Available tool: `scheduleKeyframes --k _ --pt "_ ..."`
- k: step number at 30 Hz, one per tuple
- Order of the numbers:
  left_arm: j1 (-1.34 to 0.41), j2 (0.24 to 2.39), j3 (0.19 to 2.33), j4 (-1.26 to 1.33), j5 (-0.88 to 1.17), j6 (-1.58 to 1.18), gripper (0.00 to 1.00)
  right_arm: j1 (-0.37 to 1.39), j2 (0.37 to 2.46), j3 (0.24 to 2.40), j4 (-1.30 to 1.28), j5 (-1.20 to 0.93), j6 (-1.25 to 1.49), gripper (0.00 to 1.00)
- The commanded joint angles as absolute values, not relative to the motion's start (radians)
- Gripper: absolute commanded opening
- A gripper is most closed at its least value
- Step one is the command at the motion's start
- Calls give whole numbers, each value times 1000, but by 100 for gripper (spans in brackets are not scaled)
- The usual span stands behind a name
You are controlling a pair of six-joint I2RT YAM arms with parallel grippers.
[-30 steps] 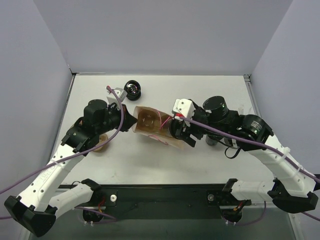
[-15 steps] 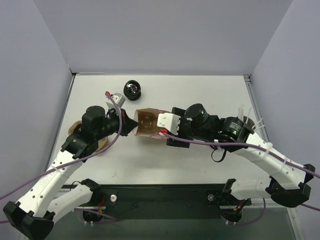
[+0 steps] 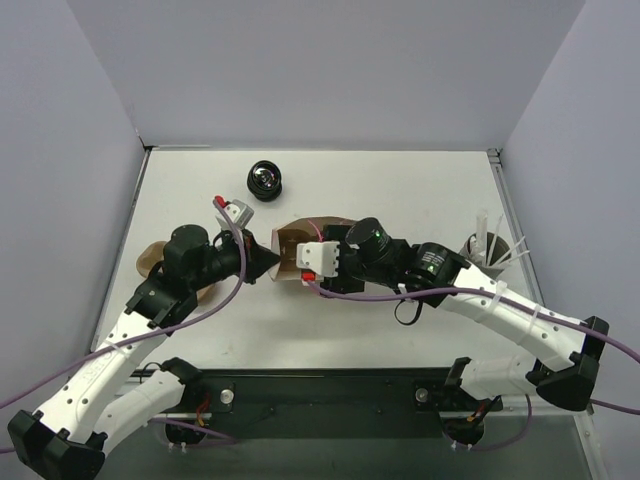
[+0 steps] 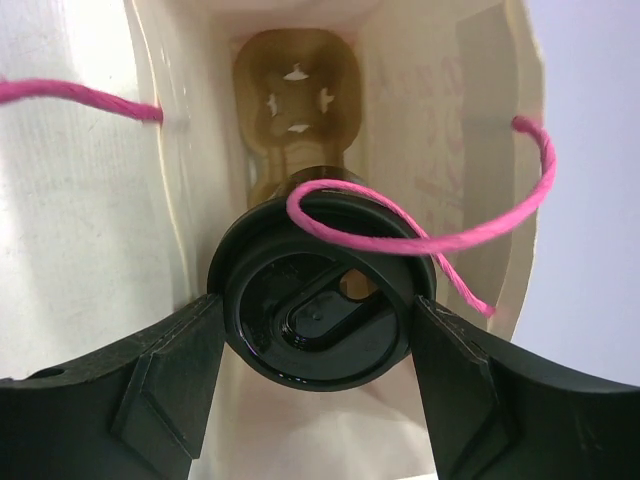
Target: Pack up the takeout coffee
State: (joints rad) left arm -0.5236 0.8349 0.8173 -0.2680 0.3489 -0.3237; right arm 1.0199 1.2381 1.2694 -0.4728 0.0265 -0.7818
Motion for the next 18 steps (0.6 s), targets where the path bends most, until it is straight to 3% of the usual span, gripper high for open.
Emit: scheduleKeyframes --k 1,18 --pt "-520 825 818 -179 407 -238 0 989 1265 1262 -373 11 -812 29" --pt "-512 816 793 -196 428 -126 0 897 1341 1195 -288 -58 -871 28"
